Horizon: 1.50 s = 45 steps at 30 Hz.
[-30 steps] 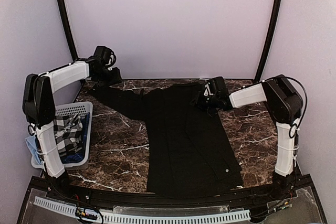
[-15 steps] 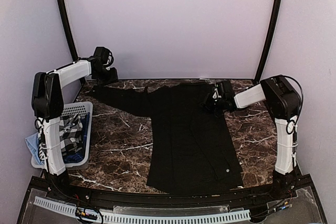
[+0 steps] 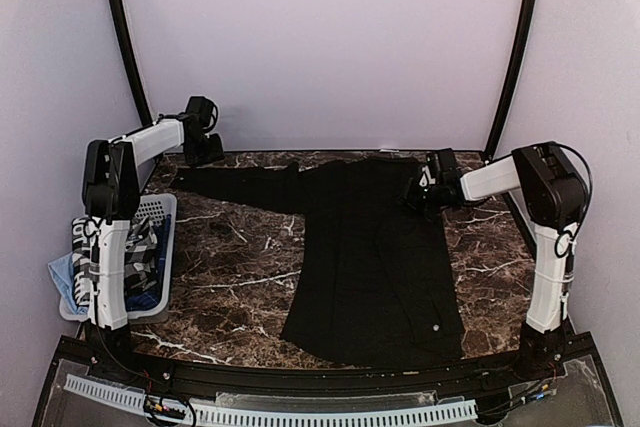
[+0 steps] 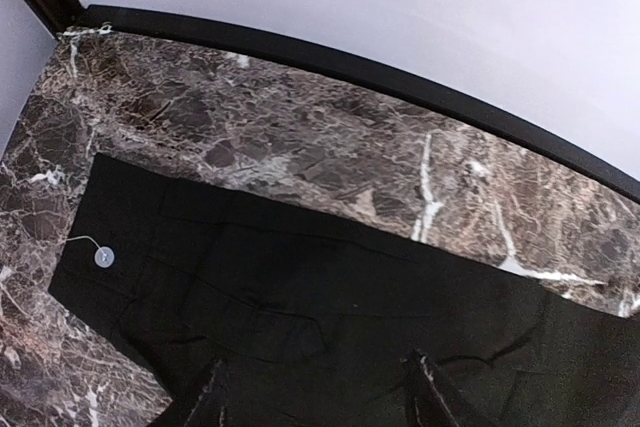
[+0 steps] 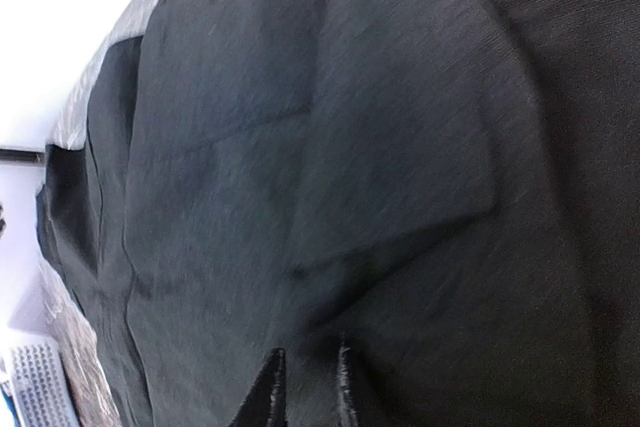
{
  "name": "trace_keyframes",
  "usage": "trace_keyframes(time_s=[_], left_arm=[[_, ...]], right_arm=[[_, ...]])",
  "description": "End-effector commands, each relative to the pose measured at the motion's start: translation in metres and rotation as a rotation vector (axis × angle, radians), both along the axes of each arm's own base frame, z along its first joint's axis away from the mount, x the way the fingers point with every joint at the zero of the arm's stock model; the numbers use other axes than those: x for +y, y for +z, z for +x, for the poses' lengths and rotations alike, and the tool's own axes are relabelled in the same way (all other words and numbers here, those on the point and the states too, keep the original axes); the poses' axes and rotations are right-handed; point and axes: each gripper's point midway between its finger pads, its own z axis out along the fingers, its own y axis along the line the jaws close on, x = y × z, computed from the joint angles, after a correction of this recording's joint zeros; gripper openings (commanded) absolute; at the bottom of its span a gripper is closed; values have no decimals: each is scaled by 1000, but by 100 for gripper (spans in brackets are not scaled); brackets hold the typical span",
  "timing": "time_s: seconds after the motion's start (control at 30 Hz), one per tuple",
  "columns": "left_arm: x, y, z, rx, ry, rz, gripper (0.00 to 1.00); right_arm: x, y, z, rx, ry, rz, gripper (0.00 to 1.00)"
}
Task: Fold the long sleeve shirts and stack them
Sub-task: Adjust the 1/3-folded tank top at the center of the board, then pick up the sleeve from the corner of the board.
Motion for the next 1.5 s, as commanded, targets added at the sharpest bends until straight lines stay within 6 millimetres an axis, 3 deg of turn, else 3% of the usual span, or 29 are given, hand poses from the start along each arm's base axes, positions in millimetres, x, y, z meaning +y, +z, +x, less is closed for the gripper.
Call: trace_keyframes(time_s=[0.0,0.1,0.33,0.5,0.67,0.8,0.9,1.03,1.13,1.23,1.3,1.47], left_arm=[[44,0,-1,20,138,71,58],[60,-13,1,45,147,32,60],[73,-44,5,122,102,19,67],[76,-68,2,175,91,42,73],[66,-87,0,218,54,1,73],[61,-97,-3,240,41,-17,58],[61,-93,-1,236,28,-11,32],[59,-66,9,174,2,-3,10],[53,-26,20,79,-20,7,0],[45,7,27,6,-48,8,0],[30,41,28,-59,-83,6,0],[-13,98,23,-175,-186,17,0]], right_arm=[[15,33,-10,-36,86,-62,19],[26,57,-14,-85,121,-97,31],[54,114,-25,-209,179,-147,55],[62,152,-43,-289,199,-156,63],[59,182,-61,-349,192,-155,65],[52,196,-72,-376,176,-153,65],[47,199,-78,-381,169,-152,65],[45,197,-84,-372,169,-150,65],[44,196,-88,-369,173,-149,64],[44,196,-92,-370,175,-148,64],[43,195,-94,-370,173,-151,64],[42,194,-100,-372,175,-153,64]])
